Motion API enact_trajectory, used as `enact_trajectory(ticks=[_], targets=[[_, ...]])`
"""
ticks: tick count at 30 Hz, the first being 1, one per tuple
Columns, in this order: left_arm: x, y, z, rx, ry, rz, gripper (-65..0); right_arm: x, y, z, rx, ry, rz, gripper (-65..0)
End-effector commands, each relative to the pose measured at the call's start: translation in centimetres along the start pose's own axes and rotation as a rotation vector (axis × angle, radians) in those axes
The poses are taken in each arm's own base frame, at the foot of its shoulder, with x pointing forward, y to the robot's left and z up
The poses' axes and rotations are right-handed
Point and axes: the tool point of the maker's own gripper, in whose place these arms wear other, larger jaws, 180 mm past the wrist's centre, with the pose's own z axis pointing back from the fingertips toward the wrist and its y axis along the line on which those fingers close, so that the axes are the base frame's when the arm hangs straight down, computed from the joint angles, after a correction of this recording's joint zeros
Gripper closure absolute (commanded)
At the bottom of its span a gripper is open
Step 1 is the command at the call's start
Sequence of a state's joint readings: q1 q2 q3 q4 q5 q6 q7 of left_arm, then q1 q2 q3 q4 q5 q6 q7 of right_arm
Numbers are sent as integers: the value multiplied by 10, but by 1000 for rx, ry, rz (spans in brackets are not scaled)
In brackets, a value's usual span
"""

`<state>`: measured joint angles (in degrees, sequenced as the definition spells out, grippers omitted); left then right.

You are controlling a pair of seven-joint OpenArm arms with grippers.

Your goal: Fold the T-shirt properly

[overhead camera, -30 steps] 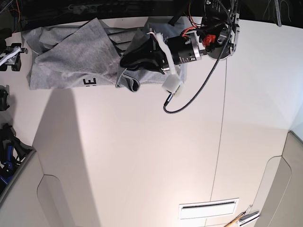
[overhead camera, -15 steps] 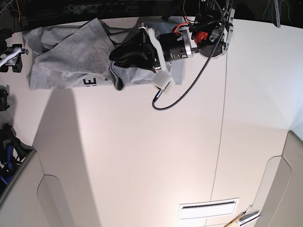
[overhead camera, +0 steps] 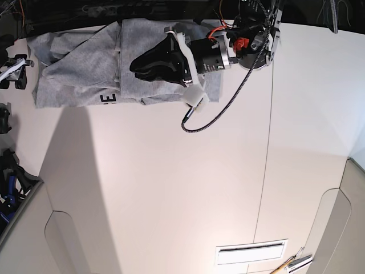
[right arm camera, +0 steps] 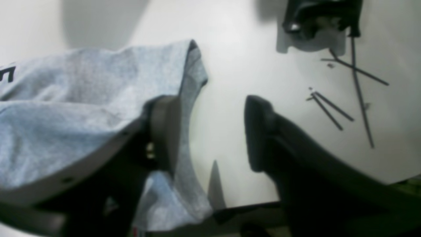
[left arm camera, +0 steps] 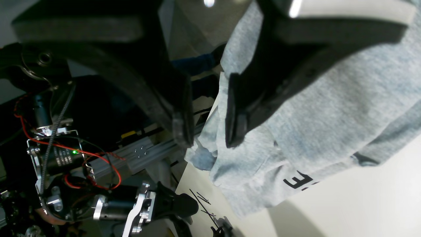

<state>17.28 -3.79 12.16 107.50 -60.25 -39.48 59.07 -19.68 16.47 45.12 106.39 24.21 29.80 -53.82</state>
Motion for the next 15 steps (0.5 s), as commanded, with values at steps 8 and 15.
enact_trajectory(ticks=[8,15], targets=[[12,-9,-1,-32,-47,-12,-202,2,-11,-6,45,-11,-26,-390],[11,-7,-1,-26,-42,-16,-202,-34,-3,-33,250,55,-262,-390]])
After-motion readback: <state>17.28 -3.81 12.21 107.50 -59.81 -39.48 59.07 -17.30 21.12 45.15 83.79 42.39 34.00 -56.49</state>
